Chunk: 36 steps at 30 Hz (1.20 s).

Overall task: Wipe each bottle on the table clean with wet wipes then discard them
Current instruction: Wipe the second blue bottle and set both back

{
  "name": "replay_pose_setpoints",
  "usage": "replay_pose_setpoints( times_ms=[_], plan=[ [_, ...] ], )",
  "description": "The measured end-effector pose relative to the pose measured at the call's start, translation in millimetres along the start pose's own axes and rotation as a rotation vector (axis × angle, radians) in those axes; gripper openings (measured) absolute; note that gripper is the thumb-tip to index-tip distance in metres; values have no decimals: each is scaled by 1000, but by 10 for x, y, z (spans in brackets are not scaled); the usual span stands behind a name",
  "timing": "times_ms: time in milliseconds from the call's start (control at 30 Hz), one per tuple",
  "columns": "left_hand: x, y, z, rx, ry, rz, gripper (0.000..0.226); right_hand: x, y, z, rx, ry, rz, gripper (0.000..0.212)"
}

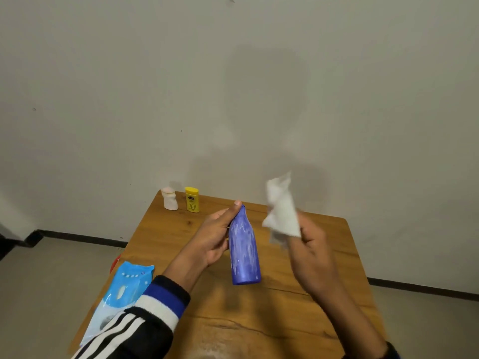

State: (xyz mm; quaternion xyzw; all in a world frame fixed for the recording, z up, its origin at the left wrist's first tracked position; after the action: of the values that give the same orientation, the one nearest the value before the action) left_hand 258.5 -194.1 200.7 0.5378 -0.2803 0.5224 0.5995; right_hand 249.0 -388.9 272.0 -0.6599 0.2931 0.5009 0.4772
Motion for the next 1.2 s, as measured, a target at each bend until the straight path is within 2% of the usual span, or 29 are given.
replay_pose_setpoints(
  times_ms=[33,100,133,200,300,367,433,467,500,533,567,600,633,667,767,833,933,1033,1200],
  plan=[
    [8,-11,31,1,46,6,38,52,39,34,-158,147,-24,32],
    [55,1,87,9,45,32,33,196,141,59,-458,454,53,48],
    [65,-1,113,29,-20,57,39,255,190,50,-548,544,85,54],
    [52,-12,156,93,-99,71,46,277,265,31,-619,566,87,66],
    [117,11,202,129,2,58,43,214,342,36,-623,510,65,82],
    [102,66,307,144,25,42,45,171,344,83,-569,564,58,89],
    [73,206,514,83,99,78,52,133,270,148,-491,645,47,88],
    [88,215,490,199,21,168,62,117,216,179,-465,687,34,85],
    [88,234,561,254,167,246,65,100,165,200,-449,729,18,79],
    [159,286,539,251,39,159,57,87,129,214,-441,763,10,74],
    [157,216,539,314,-138,240,44,81,110,224,-438,788,10,71],
    [118,193,538,50,18,190,32,75,119,232,-440,807,14,70],
    [199,134,534,114,106,88,26,78,144,248,-444,827,14,69],
    [313,125,466,147,74,58,27,85,187,274,-454,847,16,70],
    [395,37,434,160,-26,73,44,125,314,378,-498,878,79,78],
    [379,11,454,243,-73,51,46,115,319,402,-488,818,166,77],
    [288,44,522,227,-49,25,45,60,170,358,-417,642,253,71],
    [304,76,567,194,-48,20,54,19,32,340,-387,636,208,70],
    [596,72,394,168,141,16,75,72,198,477,-490,908,26,73]
  ],
)
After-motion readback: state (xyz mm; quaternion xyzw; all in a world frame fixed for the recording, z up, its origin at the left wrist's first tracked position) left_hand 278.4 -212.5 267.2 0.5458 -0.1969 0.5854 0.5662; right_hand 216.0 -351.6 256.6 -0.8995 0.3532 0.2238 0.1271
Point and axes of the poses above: each hand's wrist, its own y-axis away from the middle knuckle, its own z-axis out of the palm, x = y × z, the point moved 1 cm from there along -y, towards the middle knuckle, and after that the axes turned 13 degrees about -y, right-handed, at the moved point
